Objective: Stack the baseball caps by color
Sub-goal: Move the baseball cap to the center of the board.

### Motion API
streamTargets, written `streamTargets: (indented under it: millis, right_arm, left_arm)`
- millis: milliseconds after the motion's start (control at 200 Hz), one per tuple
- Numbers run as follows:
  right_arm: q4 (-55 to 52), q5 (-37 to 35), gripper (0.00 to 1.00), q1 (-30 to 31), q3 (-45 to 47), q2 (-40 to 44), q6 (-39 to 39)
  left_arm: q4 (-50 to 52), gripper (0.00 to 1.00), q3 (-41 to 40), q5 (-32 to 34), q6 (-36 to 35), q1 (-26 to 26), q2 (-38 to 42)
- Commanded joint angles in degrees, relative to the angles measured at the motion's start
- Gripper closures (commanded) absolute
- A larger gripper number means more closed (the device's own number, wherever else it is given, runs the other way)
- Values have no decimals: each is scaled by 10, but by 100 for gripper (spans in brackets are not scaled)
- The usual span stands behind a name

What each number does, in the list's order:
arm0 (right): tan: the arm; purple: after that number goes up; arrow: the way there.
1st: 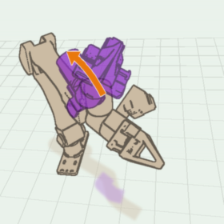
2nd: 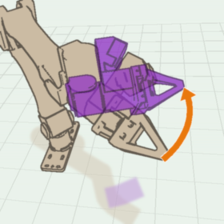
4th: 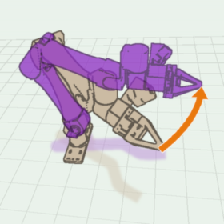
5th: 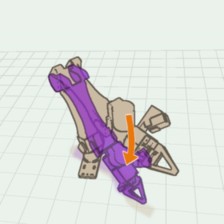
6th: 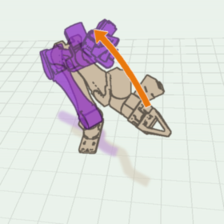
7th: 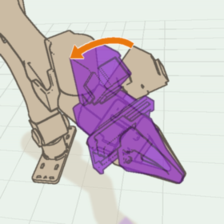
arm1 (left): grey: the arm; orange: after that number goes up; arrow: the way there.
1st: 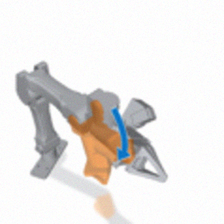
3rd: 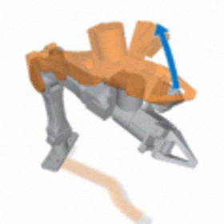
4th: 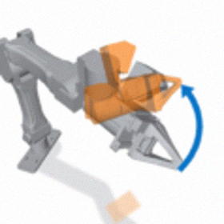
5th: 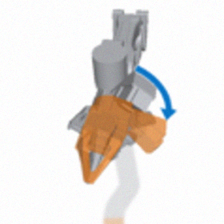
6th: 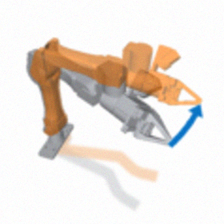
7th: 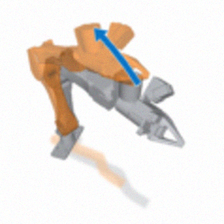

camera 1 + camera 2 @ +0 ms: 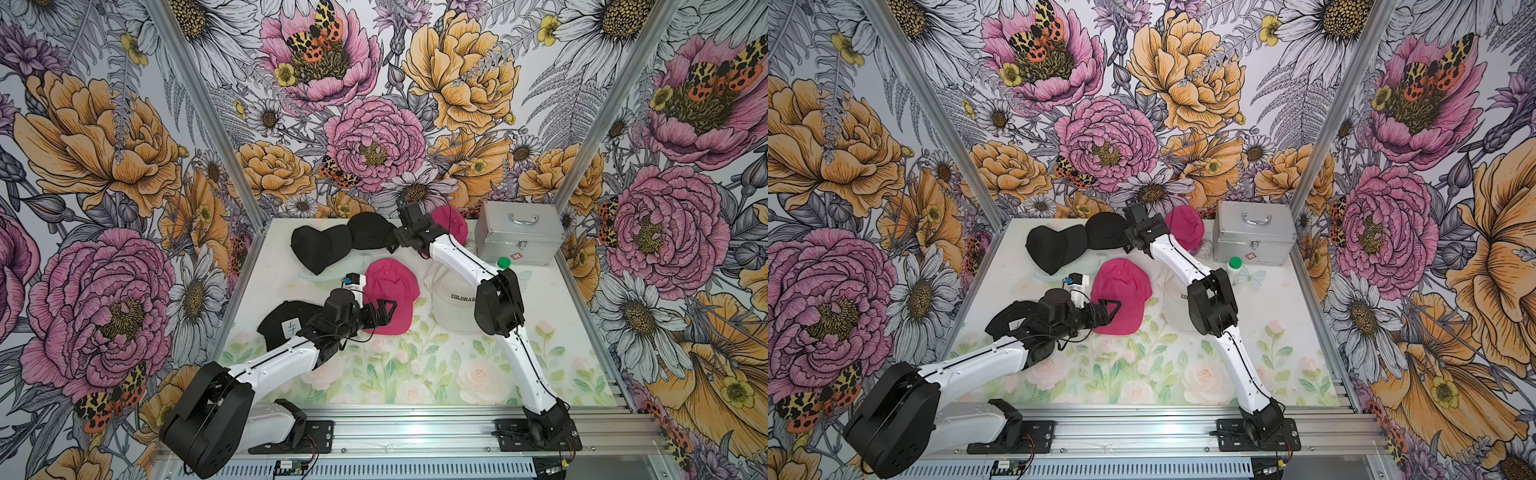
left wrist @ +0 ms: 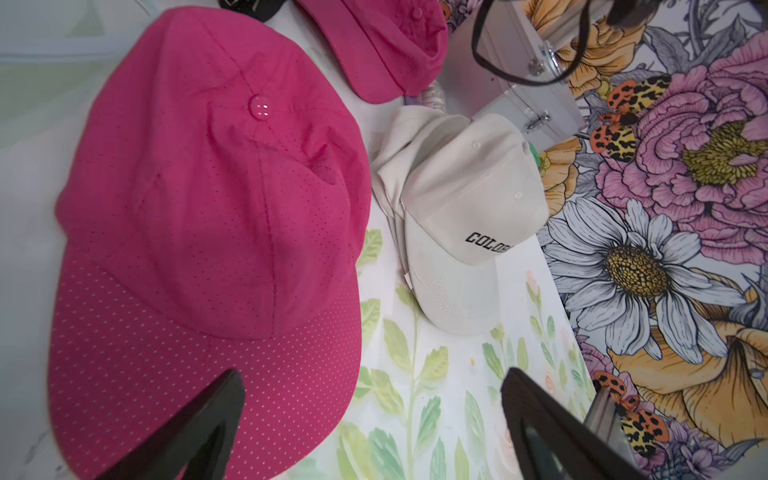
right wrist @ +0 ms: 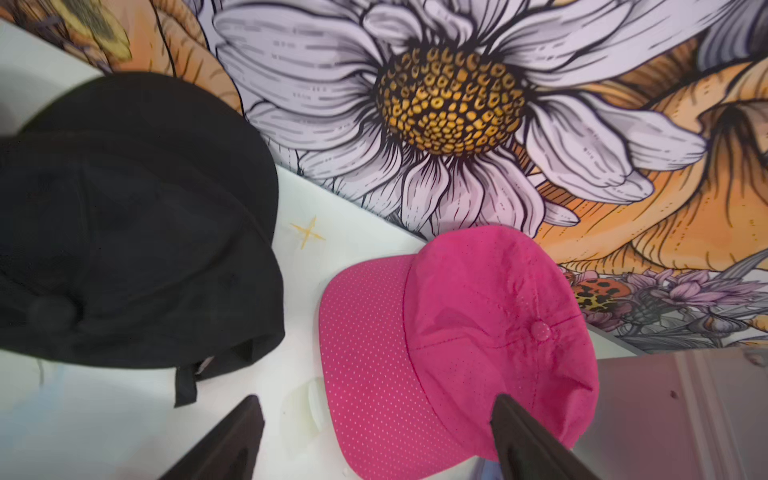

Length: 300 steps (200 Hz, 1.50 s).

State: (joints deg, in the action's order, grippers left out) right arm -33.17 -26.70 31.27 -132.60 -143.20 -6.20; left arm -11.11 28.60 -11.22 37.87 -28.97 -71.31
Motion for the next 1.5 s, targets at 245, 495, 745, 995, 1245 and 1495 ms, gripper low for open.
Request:
streamTargets:
  millis: [245, 495, 745, 995, 1245, 1495]
  right_arm:
    - [-75, -106, 16, 13, -78, -95, -114]
    - [-75, -194, 32, 10, -162, -175, -176]
    - [-49, -213, 48, 7, -250, -258, -282]
    - [16, -200, 74, 5, -242, -239, -367]
    - [64, -194, 100, 17, -206, -153, -427]
    - [64, -157, 100, 42, -76, 0, -374]
  left_arm:
    - [34, 1, -9, -6, 93, 120, -44]
    - [34, 1, -6, -1, 78, 114, -48]
    - [33, 1, 16, 8, 67, 86, -84]
    - [28, 1, 35, 17, 75, 75, -125]
    - [7, 1, 47, 32, 38, 70, -160]
    - [-2, 1, 80, 2, 27, 48, -204]
